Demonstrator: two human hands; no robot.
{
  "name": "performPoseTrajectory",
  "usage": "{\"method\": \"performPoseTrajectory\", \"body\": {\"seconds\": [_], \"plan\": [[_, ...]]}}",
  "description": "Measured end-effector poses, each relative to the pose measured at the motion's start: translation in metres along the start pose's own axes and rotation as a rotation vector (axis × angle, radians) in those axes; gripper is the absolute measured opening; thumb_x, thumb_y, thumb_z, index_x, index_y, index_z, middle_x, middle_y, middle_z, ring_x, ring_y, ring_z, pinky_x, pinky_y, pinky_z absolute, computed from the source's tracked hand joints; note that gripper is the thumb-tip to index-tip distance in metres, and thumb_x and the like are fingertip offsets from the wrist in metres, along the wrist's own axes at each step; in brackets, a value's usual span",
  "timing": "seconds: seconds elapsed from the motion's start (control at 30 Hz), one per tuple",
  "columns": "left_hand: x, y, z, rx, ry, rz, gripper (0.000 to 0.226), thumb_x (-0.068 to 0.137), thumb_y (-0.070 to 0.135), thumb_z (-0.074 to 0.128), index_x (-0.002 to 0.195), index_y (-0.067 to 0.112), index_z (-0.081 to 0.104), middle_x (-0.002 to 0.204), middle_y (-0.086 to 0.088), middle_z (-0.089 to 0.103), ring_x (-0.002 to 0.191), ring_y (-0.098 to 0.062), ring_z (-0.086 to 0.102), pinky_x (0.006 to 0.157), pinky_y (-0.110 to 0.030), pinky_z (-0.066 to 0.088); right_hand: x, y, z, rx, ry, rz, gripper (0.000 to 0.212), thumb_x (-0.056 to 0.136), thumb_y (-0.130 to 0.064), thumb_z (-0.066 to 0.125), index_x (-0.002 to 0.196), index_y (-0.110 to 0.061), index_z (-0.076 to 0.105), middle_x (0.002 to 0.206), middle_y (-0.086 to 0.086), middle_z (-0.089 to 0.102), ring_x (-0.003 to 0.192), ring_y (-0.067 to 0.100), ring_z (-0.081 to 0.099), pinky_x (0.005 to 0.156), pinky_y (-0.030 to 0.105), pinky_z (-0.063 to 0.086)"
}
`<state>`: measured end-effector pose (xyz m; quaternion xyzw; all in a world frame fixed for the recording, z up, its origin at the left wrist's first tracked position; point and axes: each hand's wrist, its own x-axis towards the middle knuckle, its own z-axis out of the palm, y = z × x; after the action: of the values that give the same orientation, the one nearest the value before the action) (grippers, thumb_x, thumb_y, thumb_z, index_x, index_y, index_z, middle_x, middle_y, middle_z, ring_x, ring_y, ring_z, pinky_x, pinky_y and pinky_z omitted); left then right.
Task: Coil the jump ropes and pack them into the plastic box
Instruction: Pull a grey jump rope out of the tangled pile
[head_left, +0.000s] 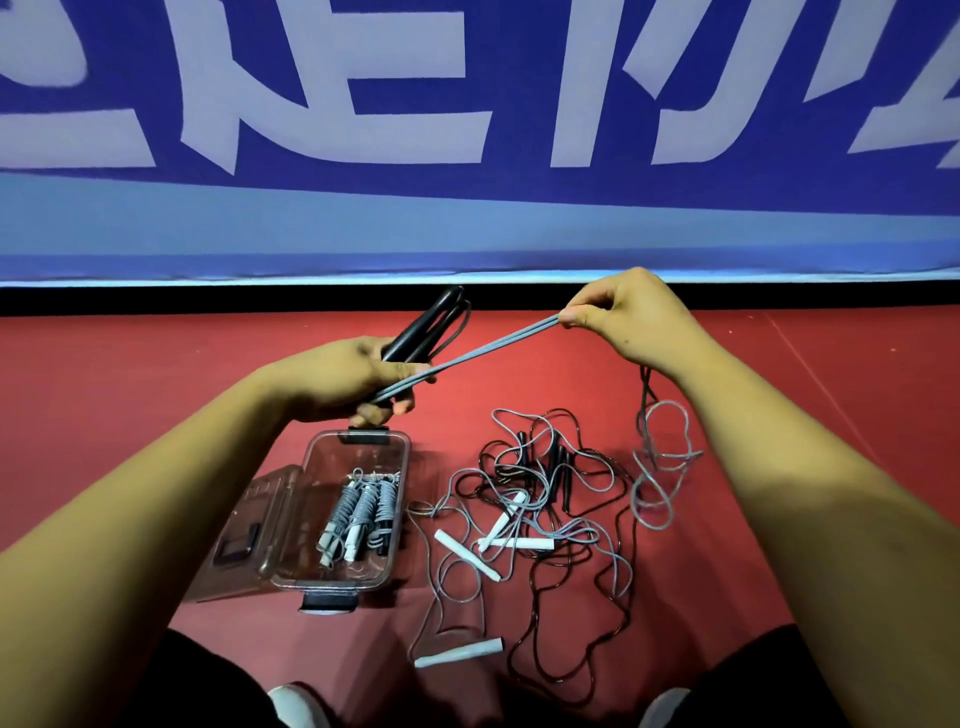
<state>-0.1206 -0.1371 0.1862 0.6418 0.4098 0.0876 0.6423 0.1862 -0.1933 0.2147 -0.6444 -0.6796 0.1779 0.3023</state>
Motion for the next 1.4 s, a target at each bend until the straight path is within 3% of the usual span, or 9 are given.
{"method": "performPoseTrajectory", "body": {"seconds": [0.13,0.33,0.5,0.6,0.7,0.8,0.93,1.23,1.4], "plan": [[0.0,0.0,-0.003,-0.067,-0.111,0.01,0.054,0.077,0.054,0.075,0.101,0.009,0.055,0.058,-0.005,0.038,0.044,-0.013,0.03,0.04,-0.022,0.025,0.002,0.006,0.002,-0.014,-0.013,0.005,0.011,0.087,-0.028,0.07,0.078,-0.023,0.074,0.073,-0.011,0.069,0.073,0.005,0.061,0.064,0.015,0.041],[0.016,-0.004,-0.005,0.607,0.141,-0.049,0.019,0.087,0.009,0.073,0.08,0.011,0.054,0.056,-0.006,0.049,0.038,-0.015,0.042,0.038,-0.022,0.034,0.007,0.008,0.01,-0.087,-0.114,-0.027,0.009,0.086,-0.025,0.07,0.084,-0.019,0.077,0.08,-0.007,0.072,0.08,0.012,0.064,0.074,0.028,0.047],[0.019,-0.023,0.002,1.143,0.037,-0.184,0.013,0.085,0.015,0.068,0.096,0.016,0.062,0.075,0.001,0.061,0.048,-0.008,0.051,0.045,-0.018,0.036,0.009,0.007,0.018,-0.179,-0.18,-0.057,0.012,0.089,-0.021,0.067,0.095,-0.015,0.076,0.088,-0.003,0.071,0.084,0.012,0.06,0.074,0.024,0.04],[0.018,-0.023,0.014,1.206,-0.107,-0.073,0.019,0.085,0.011,0.068,0.103,0.015,0.062,0.086,0.002,0.059,0.078,-0.017,0.053,0.062,-0.024,0.035,0.015,0.013,0.021,-0.167,-0.091,-0.032,0.01,0.088,-0.025,0.068,0.093,-0.021,0.076,0.09,-0.006,0.073,0.089,0.012,0.063,0.08,0.028,0.048],[0.012,-0.01,0.021,1.216,-0.104,0.128,0.02,0.088,0.012,0.067,0.107,0.011,0.062,0.089,-0.004,0.066,0.076,-0.011,0.049,0.066,-0.021,0.031,0.015,0.025,0.022,-0.114,-0.02,0.003,0.01,0.087,-0.023,0.069,0.091,-0.019,0.077,0.085,-0.008,0.072,0.084,0.008,0.062,0.078,0.025,0.045],[0.002,0.004,0.022,1.089,0.024,0.296,0.018,0.088,0.02,0.073,0.1,0.022,0.06,0.072,0.013,0.059,0.061,-0.002,0.045,0.06,-0.02,0.029,0.009,0.034,0.027,0.047,-0.014,0.063,0.009,0.088,-0.018,0.069,0.086,-0.013,0.076,0.066,-0.018,0.064,0.063,-0.005,0.055,0.065,0.015,0.037],[-0.008,0.017,0.005,0.622,0.27,0.315,0.024,0.084,0.014,0.076,0.089,0.025,0.056,0.059,0.016,0.054,0.049,-0.002,0.042,0.05,-0.019,0.037,0.002,0.026,0.056,0.228,-0.12,0.144,0.018,0.092,-0.015,0.063,0.087,-0.003,0.075,0.047,-0.008,0.046,0.036,0.003,0.032,0.041,0.014,0.023],[0.011,-0.016,-0.065,-0.127,0.69,0.061,0.038,0.086,-0.009,0.06,0.071,0.02,0.038,0.052,-0.004,0.033,0.037,-0.008,0.027,0.041,-0.015,0.021,-0.014,0.016,0.118,0.154,-0.374,0.247,0.025,0.1,-0.014,0.044,0.089,-0.011,0.066,0.06,-0.001,0.048,0.05,0.013,0.038,0.045,0.023,0.029],[0.004,-0.051,-0.086,-0.087,0.813,-0.212,0.032,0.085,-0.011,0.059,0.074,0.016,0.045,0.055,-0.007,0.038,0.029,-0.009,0.031,0.034,-0.014,0.026,-0.029,-0.034,0.122,0.193,-0.592,0.137,0.027,0.102,-0.02,0.043,0.084,-0.02,0.063,0.061,-0.001,0.051,0.048,0.011,0.04,0.05,0.024,0.033]]}}
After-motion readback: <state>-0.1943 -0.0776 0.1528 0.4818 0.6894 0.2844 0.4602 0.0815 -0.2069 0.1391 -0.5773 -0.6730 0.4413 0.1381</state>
